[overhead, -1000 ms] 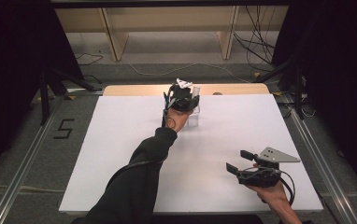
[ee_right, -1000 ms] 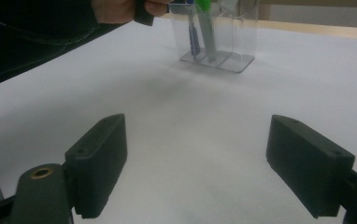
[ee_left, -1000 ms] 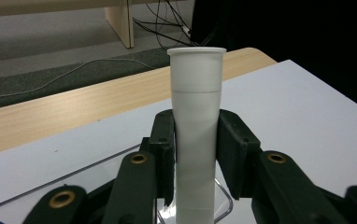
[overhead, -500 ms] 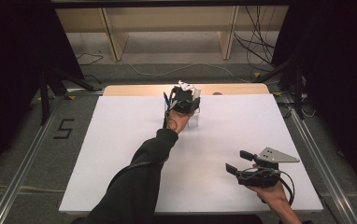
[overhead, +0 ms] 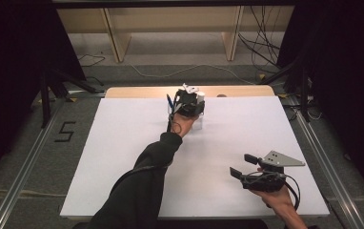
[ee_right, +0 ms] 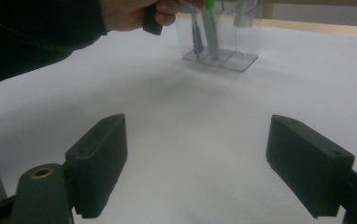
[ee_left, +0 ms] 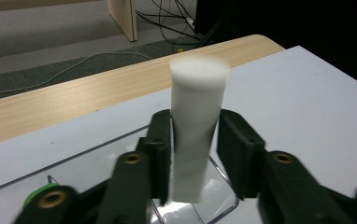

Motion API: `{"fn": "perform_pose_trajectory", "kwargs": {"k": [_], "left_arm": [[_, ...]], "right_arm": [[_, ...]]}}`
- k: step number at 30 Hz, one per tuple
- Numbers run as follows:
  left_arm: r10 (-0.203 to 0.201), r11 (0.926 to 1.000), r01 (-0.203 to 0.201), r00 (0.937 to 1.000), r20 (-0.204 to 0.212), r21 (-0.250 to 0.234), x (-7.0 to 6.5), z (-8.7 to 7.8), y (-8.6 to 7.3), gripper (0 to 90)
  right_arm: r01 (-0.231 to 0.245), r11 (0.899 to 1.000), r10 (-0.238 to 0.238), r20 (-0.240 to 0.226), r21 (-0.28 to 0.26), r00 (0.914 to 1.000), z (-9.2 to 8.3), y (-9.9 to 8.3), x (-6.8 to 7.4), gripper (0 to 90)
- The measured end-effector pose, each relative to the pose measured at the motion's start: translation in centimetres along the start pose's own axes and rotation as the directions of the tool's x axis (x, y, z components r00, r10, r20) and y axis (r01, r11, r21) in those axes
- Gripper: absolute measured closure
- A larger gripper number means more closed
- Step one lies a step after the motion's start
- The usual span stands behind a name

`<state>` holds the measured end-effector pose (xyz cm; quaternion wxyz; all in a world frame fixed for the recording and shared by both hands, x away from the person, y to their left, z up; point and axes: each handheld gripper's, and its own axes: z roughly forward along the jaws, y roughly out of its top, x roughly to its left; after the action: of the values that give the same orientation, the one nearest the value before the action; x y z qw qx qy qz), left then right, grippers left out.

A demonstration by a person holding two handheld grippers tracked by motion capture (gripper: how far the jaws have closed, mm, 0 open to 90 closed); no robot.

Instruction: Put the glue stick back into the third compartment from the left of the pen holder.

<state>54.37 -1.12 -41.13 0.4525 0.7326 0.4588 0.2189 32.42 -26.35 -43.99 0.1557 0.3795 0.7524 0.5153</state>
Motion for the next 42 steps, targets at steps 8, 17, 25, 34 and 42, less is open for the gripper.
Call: {"fn": "perform_pose_trajectory", "kwargs": {"k": [8,17,25,34,42], "left_arm": [[-0.016,0.9998,0.016,0.9998,0.015,0.009,-0.4,-2.8,1.9,26.9],[0.037,0.9989,-0.039,0.9958,0.084,0.028,-1.1,-6.0,2.2,24.8],[0.051,0.9983,-0.055,0.9799,0.193,0.017,-0.8,-9.0,0.8,22.4],[0.050,0.9987,-0.052,0.9623,0.267,-0.001,-0.3,-11.2,-0.8,21.4],[0.083,0.9965,-0.081,0.9461,0.313,-0.019,-0.4,-12.4,-3.0,20.8]], "right_arm": [[-0.001,1.000,0.001,0.001,0.004,1.0000,0.0,0.0,0.0,21.5],[-0.003,1.000,0.003,0.005,0.008,1.0000,0.1,0.0,0.1,21.4],[-0.006,1.000,0.006,0.004,0.010,1.0000,0.2,0.0,0.1,21.4],[0.001,1.000,-0.001,0.001,0.010,1.0000,0.3,0.0,0.2,21.4],[-0.003,1.000,0.003,-0.003,0.013,1.0000,0.3,0.0,0.3,21.4]]}}
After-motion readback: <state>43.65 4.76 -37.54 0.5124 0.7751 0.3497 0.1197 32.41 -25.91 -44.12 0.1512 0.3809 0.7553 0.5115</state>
